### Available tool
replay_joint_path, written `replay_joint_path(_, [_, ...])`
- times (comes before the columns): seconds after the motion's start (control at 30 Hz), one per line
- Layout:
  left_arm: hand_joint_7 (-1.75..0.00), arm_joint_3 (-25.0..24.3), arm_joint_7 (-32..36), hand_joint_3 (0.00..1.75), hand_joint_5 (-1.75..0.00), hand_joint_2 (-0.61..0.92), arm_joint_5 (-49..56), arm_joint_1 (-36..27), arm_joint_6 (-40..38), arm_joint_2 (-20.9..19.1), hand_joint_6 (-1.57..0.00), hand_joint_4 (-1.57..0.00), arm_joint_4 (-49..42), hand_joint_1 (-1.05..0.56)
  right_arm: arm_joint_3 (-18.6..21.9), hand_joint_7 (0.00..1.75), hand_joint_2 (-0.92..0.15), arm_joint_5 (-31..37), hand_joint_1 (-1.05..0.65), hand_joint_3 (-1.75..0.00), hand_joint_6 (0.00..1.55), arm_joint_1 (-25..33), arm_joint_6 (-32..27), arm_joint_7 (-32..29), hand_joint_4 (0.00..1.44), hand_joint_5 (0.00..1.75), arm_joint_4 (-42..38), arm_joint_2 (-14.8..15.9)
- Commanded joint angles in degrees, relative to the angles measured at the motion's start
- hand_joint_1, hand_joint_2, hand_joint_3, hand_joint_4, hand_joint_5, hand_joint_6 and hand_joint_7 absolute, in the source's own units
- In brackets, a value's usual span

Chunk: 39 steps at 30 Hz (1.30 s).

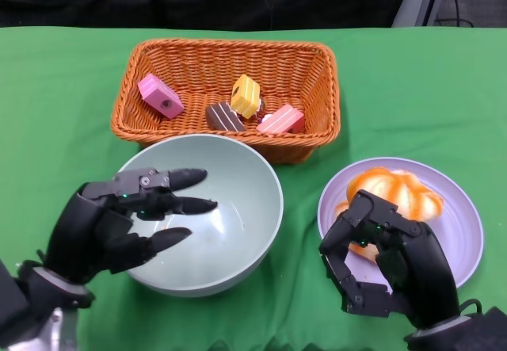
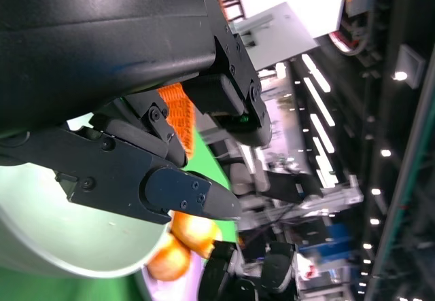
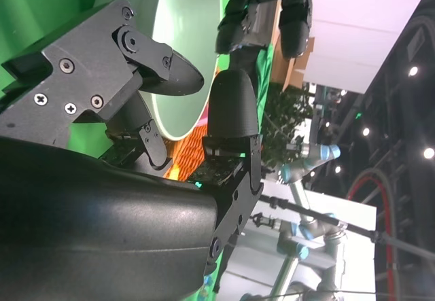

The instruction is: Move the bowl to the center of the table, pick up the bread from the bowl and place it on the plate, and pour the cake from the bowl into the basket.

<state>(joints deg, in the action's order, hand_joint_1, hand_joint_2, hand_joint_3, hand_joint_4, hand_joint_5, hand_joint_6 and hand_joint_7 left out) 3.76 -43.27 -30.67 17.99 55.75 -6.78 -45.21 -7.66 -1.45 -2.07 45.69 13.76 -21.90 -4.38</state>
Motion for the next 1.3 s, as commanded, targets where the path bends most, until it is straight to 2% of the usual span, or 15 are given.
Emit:
replay_joint_path(0.03, [-0.14, -1.05, 1.84, 0.21, -0.65, 0.92, 3.09, -3.21, -1.98, 1.58, -1.07, -0.95, 6.24, -0.23, -1.04, 1.44, -0.52, -1.02, -0.17, -0.99, 0.6, 2.04, -2.82, 1.09, 0.77, 1.74, 5.99, 1.4])
replay_joint_path(0.07, [-0.21, -1.07, 2.66, 0.25, -0.91, 0.92, 4.25, -4.12, -2.74, 2.08, -1.1, -0.87, 8.27, -0.23, -1.43, 1.44, -0.52, -0.99, -0.19, -0.98, 0.61, 2.54, -3.79, 1.57, 0.76, 1.74, 7.82, 1.87])
replay_joint_path(0.1, [-0.32, -0.96, 3.51, 0.26, -1.05, 0.92, 5.51, -5.15, -3.55, 2.49, -1.07, -0.82, 10.58, -0.23, -1.79, 1.43, -0.52, -0.89, -0.2, -0.98, 0.61, 3.15, -4.74, 2.04, 0.76, 1.73, 9.86, 2.43])
replay_joint_path(0.13, [-0.48, -0.74, 4.32, 0.27, -1.16, 0.92, 6.82, -6.2, -4.39, 2.82, -1.02, -0.79, 13.05, -0.24, -2.21, 1.42, -0.52, -1.02, -0.21, -0.96, 0.62, 3.79, -5.83, 2.64, 0.77, 1.73, 12.0, 3.01])
replay_joint_path(0.17, [-0.73, -0.42, 4.66, 0.29, -1.28, 0.92, 7.84, -7.1, -5.46, 2.86, -0.94, -0.77, 15.36, -0.24, -2.59, 1.4, -0.53, -1.5, -0.22, -0.93, 0.64, 4.31, -6.79, 3.32, 0.78, 1.72, 13.72, 3.51])
replay_joint_path(0.2, [-0.87, -0.2, 5.01, 0.31, -1.35, 0.92, 8.66, -7.91, -6.49, 2.87, -0.89, -0.76, 17.38, -0.23, -2.89, 1.38, -0.54, -1.93, -0.23, -0.91, 0.66, 4.82, -7.67, 3.79, 0.79, 1.71, 15.19, 3.89])
replay_joint_path(0.27, [-1.03, 0.32, 5.42, 0.3, -1.43, 0.92, 9.66, -9.5, -9.02, 2.82, -0.84, -0.76, 21.46, -0.23, -3.43, 1.35, -0.56, -2.74, -0.24, -0.85, 0.68, 5.81, -9.48, 4.75, 0.81, 1.7, 18.0, 4.76])
replay_joint_path(0.37, [-1.15, 0.84, 5.87, 0.29, -1.52, 0.92, 10.56, -11.6, -12.49, 2.73, -0.8, -0.79, 26.07, -0.24, -4.06, 1.31, -0.6, -3.93, -0.24, -0.78, 0.71, 7.06, -12.1, 5.92, 0.82, 1.68, 21.44, 5.65])
replay_joint_path(0.57, [-1.23, 1.65, 4.63, 0.25, -1.57, 0.92, 10.57, -14.38, -16.14, 2.69, -0.76, -0.76, 30.39, -0.29, -4.87, 1.31, -0.6, -4.25, -0.24, -0.76, 0.73, 8.52, -14.08, 6.27, 0.84, 1.67, 24.49, 6.09])
replay_joint_path(0.77, [-1.34, 2.42, 4.01, 0.3, -1.62, 0.92, 10.17, -16.49, -19.97, 2.39, -0.74, -0.75, 34.38, -0.25, -5.27, 1.34, -0.58, -2.61, -0.27, -0.78, 0.71, 9.67, -15.04, 5.5, 0.83, 1.67, 26.68, 6.06])
replay_joint_path(0.83, [-1.38, 2.75, 3.82, 0.45, -1.64, 0.85, 10.22, -17.19, -21.53, 2.1, -0.72, -0.75, 35.92, -0.24, -5.51, 1.35, -0.57, -2.86, -0.26, -0.8, 0.71, 9.92, -15.55, 5.59, 0.82, 1.68, 27.19, 6.01])
replay_joint_path(0.9, [-1.4, 3.02, 3.26, 0.78, -1.66, 0.68, 9.9, -17.64, -22.89, 1.79, -0.72, -0.74, 36.98, -0.2, -5.67, 1.36, -0.56, -3.06, -0.26, -0.82, 0.7, 10.17, -16.19, 5.65, 0.82, 1.69, 27.69, 6.05])
replay_joint_path(0.97, [-1.42, 3.11, 3.0, 0.99, -1.66, 0.58, 10.42, -17.8, -22.92, 1.51, -0.71, -0.74, 37.5, -0.18, -5.65, 1.36, -0.55, -2.51, -0.27, -0.83, 0.7, 10.3, -16.03, 5.35, 0.81, 1.7, 27.74, 5.99])
replay_joint_path(1.3, [-1.44, 3.44, 0.58, 1.14, -1.7, 0.5, 9.41, -17.2, -24.15, 1.76, -0.73, -0.78, 37.43, -0.18, -5.84, 1.39, -0.54, -2.91, -0.27, -0.87, 0.68, 9.76, -16.41, 5.77, 0.79, 1.73, 27.39, 6.17])
